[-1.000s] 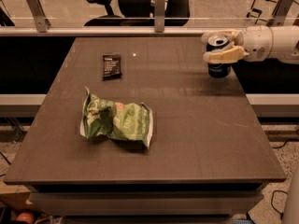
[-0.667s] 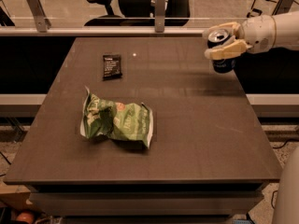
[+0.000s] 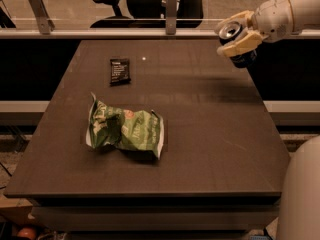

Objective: Knock pepsi can over

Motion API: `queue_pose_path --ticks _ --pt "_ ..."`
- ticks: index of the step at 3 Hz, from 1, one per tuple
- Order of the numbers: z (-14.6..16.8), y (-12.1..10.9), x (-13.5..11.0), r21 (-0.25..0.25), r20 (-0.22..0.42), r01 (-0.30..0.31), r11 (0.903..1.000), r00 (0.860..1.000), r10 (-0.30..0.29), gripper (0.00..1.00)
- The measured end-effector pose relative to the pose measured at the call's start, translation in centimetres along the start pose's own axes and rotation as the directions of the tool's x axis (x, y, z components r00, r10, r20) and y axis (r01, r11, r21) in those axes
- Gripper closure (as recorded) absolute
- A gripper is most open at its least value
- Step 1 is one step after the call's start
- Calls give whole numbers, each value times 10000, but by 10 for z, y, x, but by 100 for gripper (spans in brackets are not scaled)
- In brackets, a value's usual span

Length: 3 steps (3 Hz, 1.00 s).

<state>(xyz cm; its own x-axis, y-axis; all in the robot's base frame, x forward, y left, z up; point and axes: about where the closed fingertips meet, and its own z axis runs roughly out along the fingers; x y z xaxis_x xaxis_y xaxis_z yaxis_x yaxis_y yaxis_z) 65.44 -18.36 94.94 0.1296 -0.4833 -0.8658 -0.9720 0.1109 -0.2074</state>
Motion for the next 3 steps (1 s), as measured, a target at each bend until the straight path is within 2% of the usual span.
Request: queue_pose_path --ticks 1,3 --pt "5 0 -7 -49 -796 413 9991 9960 -415 100" --pt "29 9 -6 -551 -1719 646 9964 9824 -732 100"
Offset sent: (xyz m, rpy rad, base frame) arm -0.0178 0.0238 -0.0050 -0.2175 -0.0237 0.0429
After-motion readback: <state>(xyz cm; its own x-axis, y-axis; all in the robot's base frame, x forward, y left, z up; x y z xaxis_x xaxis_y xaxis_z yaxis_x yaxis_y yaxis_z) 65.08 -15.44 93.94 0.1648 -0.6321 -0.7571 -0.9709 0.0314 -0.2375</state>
